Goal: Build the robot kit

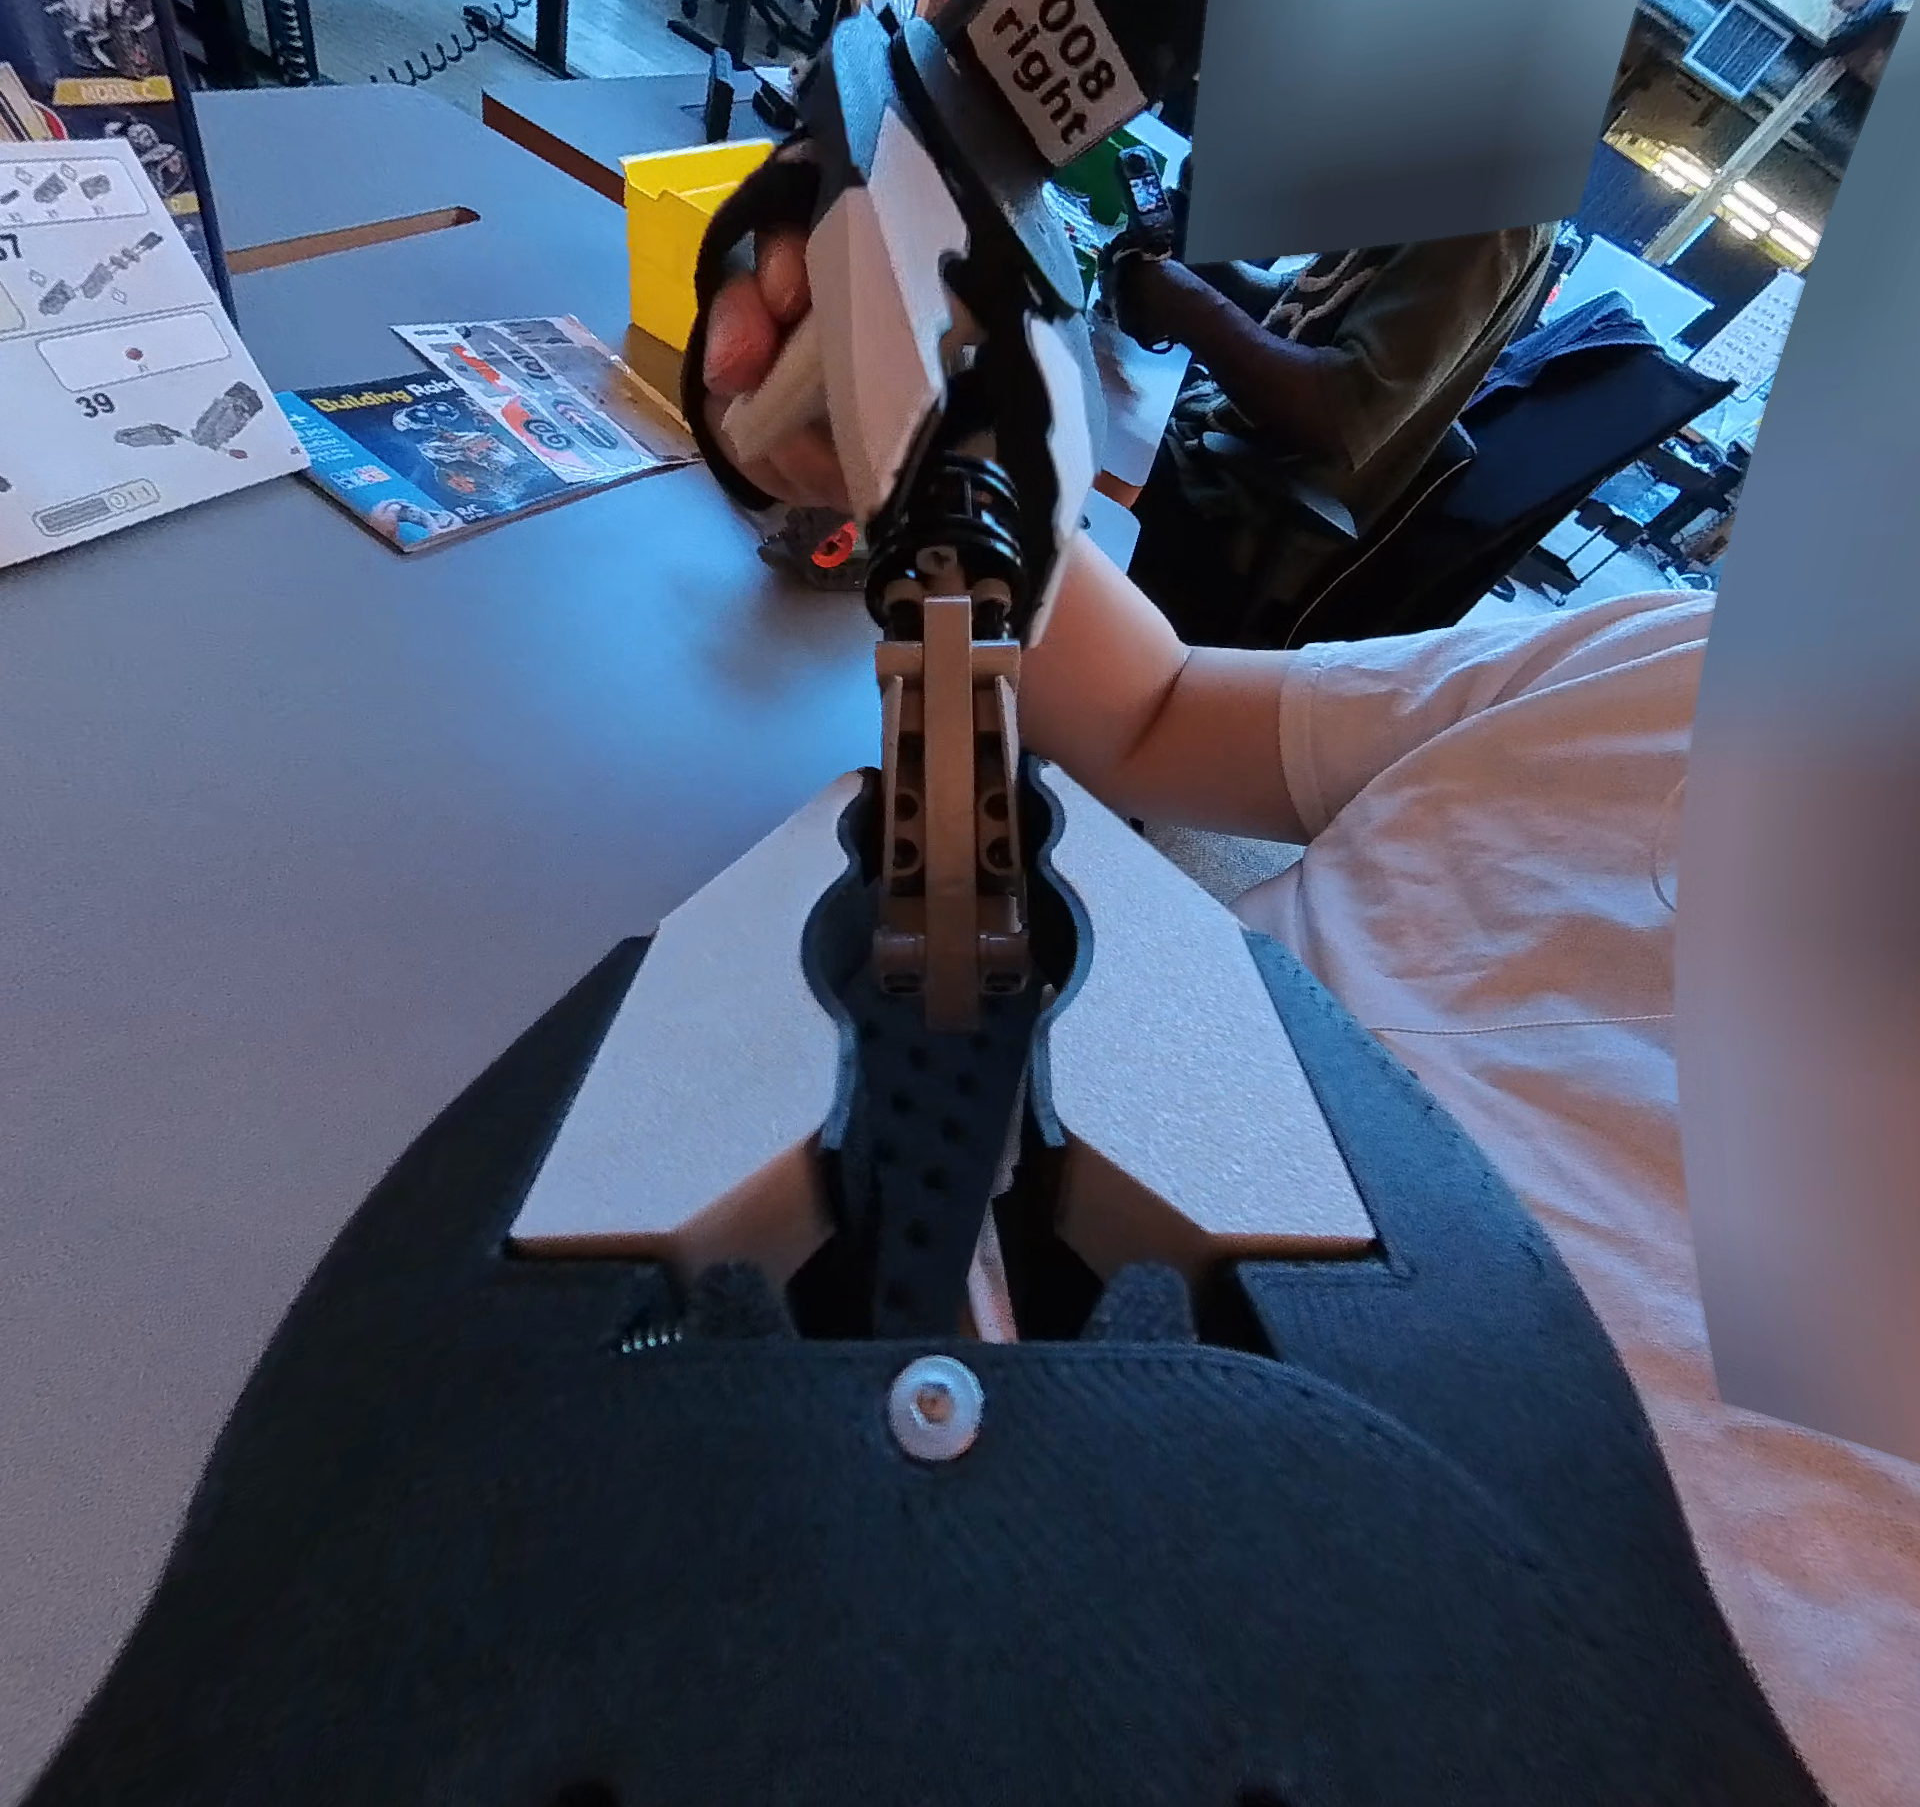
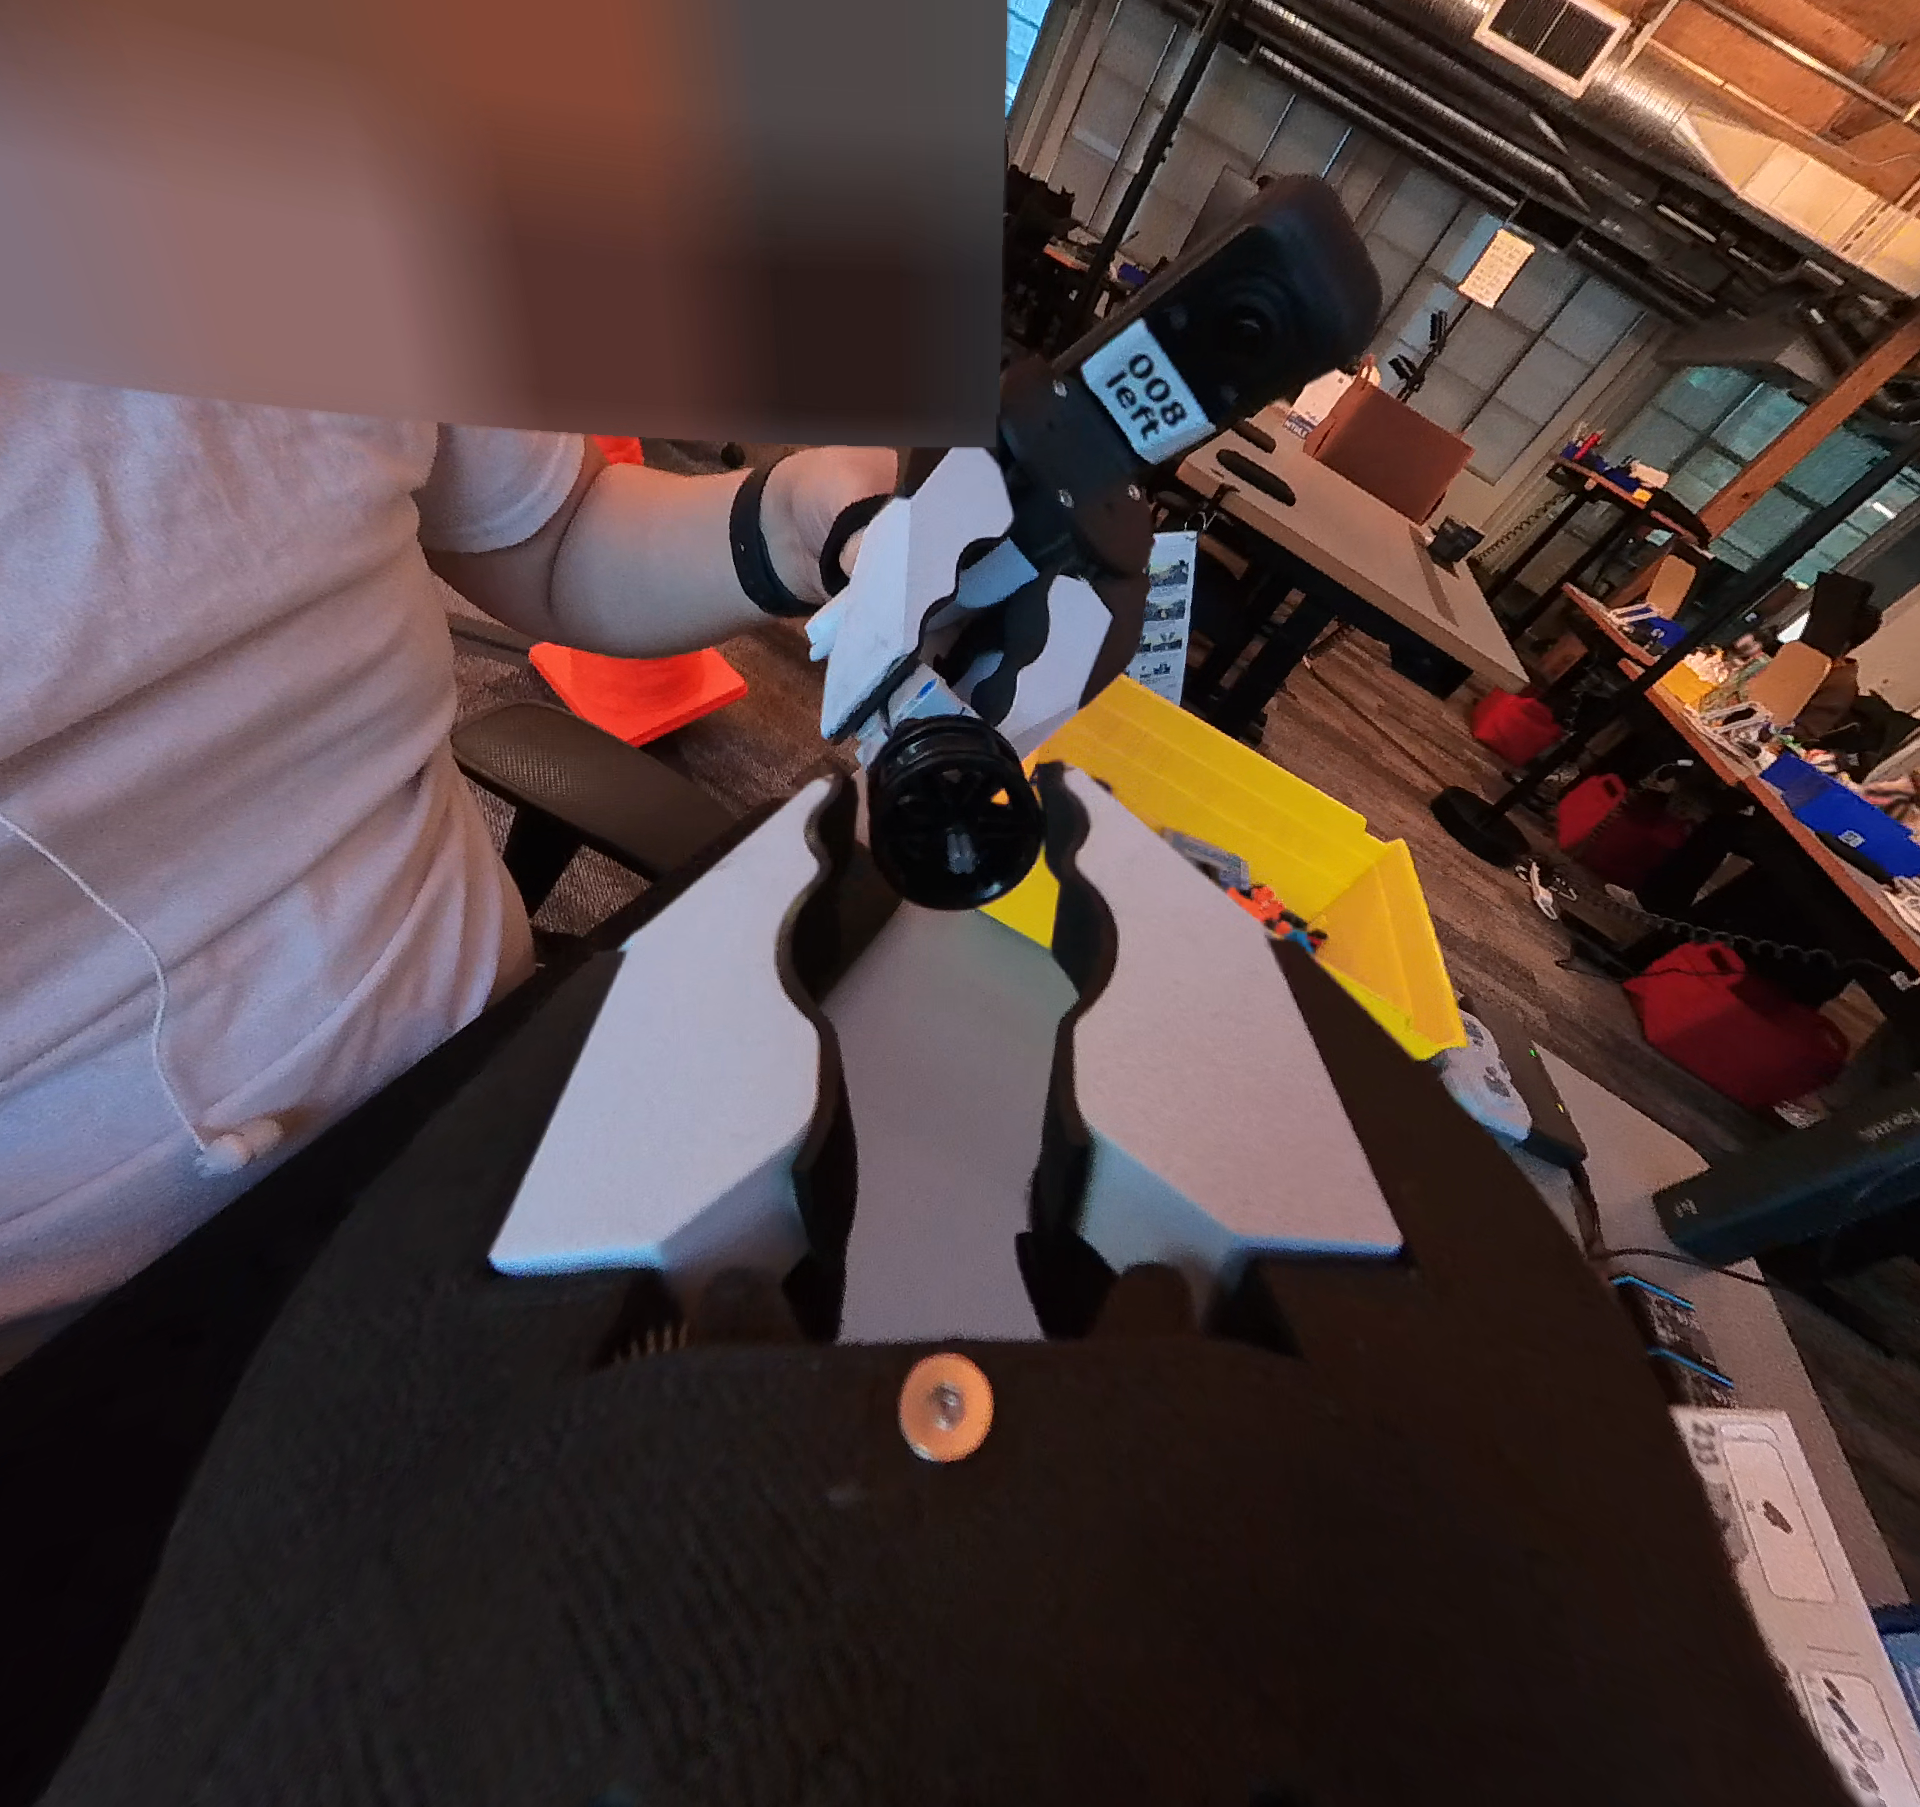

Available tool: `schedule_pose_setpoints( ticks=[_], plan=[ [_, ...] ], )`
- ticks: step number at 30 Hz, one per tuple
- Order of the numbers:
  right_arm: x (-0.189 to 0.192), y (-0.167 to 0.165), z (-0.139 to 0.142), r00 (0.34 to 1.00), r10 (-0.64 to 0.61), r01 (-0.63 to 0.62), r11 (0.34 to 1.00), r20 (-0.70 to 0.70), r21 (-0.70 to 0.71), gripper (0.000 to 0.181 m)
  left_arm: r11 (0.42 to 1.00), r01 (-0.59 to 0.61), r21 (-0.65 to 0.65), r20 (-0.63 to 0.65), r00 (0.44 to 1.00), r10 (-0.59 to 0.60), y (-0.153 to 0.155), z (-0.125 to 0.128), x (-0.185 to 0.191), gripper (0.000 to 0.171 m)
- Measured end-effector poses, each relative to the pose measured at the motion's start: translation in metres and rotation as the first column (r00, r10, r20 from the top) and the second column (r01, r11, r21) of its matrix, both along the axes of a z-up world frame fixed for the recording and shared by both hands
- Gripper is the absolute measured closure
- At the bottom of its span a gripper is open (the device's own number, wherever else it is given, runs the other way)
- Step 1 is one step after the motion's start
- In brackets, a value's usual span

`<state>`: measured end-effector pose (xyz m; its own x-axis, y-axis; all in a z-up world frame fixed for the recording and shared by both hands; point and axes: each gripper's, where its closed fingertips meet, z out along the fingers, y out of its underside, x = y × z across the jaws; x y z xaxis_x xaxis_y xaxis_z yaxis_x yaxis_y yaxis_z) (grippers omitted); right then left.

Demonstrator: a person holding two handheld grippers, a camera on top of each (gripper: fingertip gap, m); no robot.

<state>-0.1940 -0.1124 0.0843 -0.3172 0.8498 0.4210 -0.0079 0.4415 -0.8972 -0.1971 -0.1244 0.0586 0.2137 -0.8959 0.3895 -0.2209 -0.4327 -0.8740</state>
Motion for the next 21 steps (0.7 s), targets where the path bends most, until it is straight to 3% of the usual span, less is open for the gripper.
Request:
schedule_pose_setpoints(
  ticks=[5, 10, 21],
  plan=[
    [0.0, 0.002, 0.0, 1.0, -0.002, 0.003, 1.0, 0.021, -0.028, 0.149, 1.0, -0.011, 0.027, -0.003, 1.0, 0.011, 0.0, 0.0, 0.0, 0.147],
    [0.001, 0.006, 0.0, 0.999, -0.004, 0.008, 0.996, 0.047, -0.089, 0.149, 0.977, -0.082, 0.196, -0.059, 0.994, 0.095, 0.007, 0.002, 0.0, 0.148],
    [-0.002, 0.012, 0.008, 0.999, 0.034, -0.028, 0.966, 0.018, -0.257, 0.149, 0.795, -0.197, 0.573, -0.122, 0.939, 0.321, 0.016, 0.009, -0.005, 0.148]
  ],
)
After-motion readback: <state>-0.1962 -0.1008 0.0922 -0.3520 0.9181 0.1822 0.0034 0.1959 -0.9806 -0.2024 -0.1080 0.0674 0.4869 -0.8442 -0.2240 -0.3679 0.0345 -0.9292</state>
